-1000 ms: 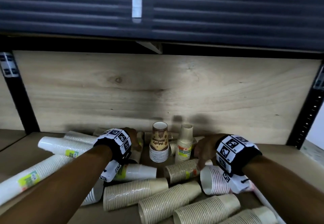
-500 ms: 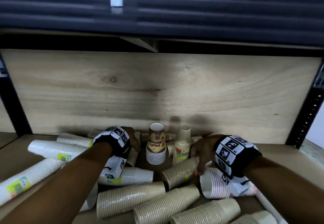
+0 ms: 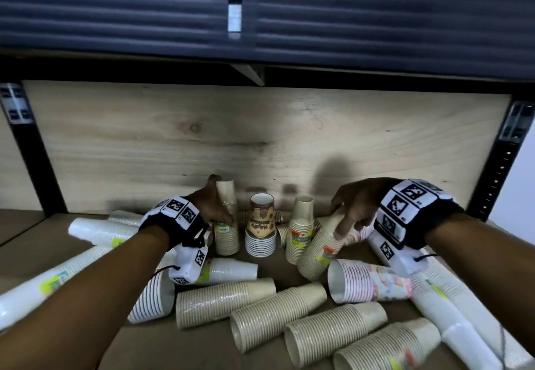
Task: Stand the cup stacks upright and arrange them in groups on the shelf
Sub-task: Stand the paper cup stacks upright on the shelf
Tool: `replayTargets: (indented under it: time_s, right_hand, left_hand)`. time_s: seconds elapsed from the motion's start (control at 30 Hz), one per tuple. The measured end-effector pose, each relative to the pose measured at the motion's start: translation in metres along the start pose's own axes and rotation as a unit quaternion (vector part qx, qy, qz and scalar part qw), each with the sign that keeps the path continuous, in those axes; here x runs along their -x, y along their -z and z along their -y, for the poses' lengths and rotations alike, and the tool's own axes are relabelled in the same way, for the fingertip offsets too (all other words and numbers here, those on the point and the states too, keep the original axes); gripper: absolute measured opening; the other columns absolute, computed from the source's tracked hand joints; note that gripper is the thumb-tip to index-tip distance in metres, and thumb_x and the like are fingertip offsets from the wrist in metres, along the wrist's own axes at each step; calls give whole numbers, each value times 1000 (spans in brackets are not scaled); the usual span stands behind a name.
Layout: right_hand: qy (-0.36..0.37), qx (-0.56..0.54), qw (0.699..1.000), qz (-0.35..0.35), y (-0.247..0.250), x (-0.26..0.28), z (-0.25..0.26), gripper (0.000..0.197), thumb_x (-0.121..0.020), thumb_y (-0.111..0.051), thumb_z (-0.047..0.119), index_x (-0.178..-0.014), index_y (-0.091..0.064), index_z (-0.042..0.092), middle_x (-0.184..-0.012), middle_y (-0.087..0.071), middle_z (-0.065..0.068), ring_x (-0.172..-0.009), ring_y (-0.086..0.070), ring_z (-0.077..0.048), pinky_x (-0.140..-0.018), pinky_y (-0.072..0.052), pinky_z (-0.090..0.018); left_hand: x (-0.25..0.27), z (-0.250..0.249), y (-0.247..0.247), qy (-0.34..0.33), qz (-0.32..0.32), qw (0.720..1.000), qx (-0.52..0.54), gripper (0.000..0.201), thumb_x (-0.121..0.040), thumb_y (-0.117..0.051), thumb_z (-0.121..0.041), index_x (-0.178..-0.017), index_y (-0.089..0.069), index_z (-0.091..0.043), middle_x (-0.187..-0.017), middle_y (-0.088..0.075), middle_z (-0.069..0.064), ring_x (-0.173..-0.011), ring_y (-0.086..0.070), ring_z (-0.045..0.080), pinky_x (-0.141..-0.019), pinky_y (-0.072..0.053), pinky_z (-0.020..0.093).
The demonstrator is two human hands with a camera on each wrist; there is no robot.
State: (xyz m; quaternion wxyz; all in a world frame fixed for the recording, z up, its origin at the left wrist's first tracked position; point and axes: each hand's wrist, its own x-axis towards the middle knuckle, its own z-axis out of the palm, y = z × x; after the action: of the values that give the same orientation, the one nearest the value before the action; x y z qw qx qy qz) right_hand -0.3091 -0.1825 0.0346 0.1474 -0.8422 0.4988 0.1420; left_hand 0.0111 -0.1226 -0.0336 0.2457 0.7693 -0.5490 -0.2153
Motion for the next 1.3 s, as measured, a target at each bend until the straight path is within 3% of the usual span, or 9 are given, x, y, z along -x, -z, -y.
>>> replayTargets:
  time_s: [0.13,0.2,0.3,0.37,0.5,0.67,0.77,1.1,1.3]
  right_hand:
    - [-13,21,999,-40,7,5,4,39,-72,-85,27,-100,-69,5,-82,-67,-3,-76,-65,-17,-68,-55,-28]
    - [-22,28,996,-77,8,3,6,32,-74,-83,24,-97,-64,11,-91,-63,-3,-84,-63,-20,-75,-53,-30]
    - [-20,-8,996,-89,7,-4,2,41,-72,-85,23,-104,-68,3,-98,-71,-5,-65,-63,-7,-70,-56,-25]
    - [-18,-16,994,-105,4,-10,0,45,-68,-87,27,-104,-66,8,-96,-70,0,-59,-61,-2,-60,-56,-18]
    - [-23,-14,995,-94,3,-13,0,50,-69,-87,34,-103,-68,2,-94,-75,-10,-75,-74,-21,-77,-61,-38]
    - [-19,-67,992,-109,1,-18,-9,56,-65,-90,30,-107,-61,8,-91,-74,-12,-78,-75,-26,-78,-61,-47]
    - [-19,-90,988,-127,-1,-19,-13,54,-63,-91,31,-100,-56,14,-84,-74,-10,-75,-75,-27,-77,-61,-47]
    - [-6,-162,979,-124,-7,-21,-10,45,-68,-88,36,-86,-72,-2,-68,-75,-11,-70,-76,-23,-74,-63,-39]
    - [-5,-172,979,-113,-14,-17,-4,56,-67,-89,35,-99,-66,-4,-76,-76,-16,-77,-76,-27,-78,-62,-42]
  left_hand:
    - [16,-6,-1,-14,18,999,23,92,-66,-86,-15,-133,-25,-30,-108,-59,12,-94,-66,32,-73,-60,51]
    - [16,-4,-1,-13,22,999,20,85,-69,-84,-17,-130,-28,-31,-107,-59,12,-94,-65,32,-71,-60,54]
    - [14,-3,-1,-12,17,1000,20,82,-69,-84,-18,-128,-30,-34,-105,-60,11,-93,-66,33,-69,-60,54]
    - [11,0,-1,-15,20,999,26,82,-69,-85,-18,-127,-29,-34,-107,-61,11,-93,-66,32,-70,-60,53]
    - [7,2,-1,-22,26,999,29,82,-68,-86,-19,-127,-30,-35,-106,-61,9,-93,-66,30,-71,-61,50]
    - [7,2,1,-25,36,998,54,79,-62,-86,-29,-123,-36,-36,-108,-62,9,-97,-66,31,-74,-60,52]
    - [6,-1,3,-43,28,998,40,70,-68,-84,-32,-124,-41,-31,-107,-62,8,-94,-67,30,-73,-60,52]
    - [6,2,7,-55,-33,998,0,61,-65,-87,-36,-111,-50,-22,-97,-66,4,-80,-69,21,-62,-59,33]
    - [6,5,2,-56,-49,997,-24,63,-63,-87,-41,-112,-50,-23,-99,-64,0,-85,-66,19,-73,-59,37]
